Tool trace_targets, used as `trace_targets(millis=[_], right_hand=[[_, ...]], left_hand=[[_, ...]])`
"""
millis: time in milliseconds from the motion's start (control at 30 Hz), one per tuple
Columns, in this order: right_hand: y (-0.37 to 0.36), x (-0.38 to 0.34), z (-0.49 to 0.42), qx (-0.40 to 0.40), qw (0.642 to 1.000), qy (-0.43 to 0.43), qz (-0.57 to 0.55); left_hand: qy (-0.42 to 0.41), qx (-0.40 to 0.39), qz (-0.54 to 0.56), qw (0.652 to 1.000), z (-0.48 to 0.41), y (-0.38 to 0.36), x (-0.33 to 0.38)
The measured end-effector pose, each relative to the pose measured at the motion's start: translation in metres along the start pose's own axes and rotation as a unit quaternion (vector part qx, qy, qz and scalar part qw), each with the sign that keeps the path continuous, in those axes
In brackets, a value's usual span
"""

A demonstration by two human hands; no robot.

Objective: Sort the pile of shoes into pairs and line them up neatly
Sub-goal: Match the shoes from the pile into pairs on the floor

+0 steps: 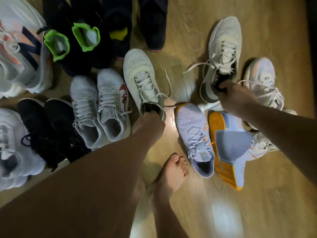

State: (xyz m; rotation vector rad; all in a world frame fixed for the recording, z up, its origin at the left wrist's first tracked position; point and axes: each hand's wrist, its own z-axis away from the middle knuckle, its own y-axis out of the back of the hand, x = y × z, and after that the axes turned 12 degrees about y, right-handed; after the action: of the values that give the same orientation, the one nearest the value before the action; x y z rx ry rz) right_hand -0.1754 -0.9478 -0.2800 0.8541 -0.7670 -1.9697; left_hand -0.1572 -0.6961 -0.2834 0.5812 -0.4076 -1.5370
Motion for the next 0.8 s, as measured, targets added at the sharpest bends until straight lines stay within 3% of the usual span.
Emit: trace_targets(millis=[100,233,367,533,800], right_hand=[[-0.013,-0.004,-0.006,-0.057,0.998,-0.014,-0.015],[-0.016,-0.023,-0.009,0.071,0.997,-0.020,-0.009],[-0.034,-0.049,0.022,0.150,0.985,0.061,-0.064],[-0.080,-0.094,0.069,0.095,0.971,0.196,-0.099],[-0.075,-0.112,0.089,0.177,0.941,0.129,-0.259]], left_hand=[[-0.025,-0.022,-0.021,0.999,-0.002,0.001,-0.013],[-0.063,-0.030,-0.100,0.992,-0.006,0.002,-0.037],[-0.123,-0.005,-0.163,0.979,0.000,-0.008,-0.048],[-0.121,-0.006,-0.115,0.986,0.001,-0.016,-0.045],[-0.151,0.029,-0.135,0.979,-0.002,-0.021,-0.057]])
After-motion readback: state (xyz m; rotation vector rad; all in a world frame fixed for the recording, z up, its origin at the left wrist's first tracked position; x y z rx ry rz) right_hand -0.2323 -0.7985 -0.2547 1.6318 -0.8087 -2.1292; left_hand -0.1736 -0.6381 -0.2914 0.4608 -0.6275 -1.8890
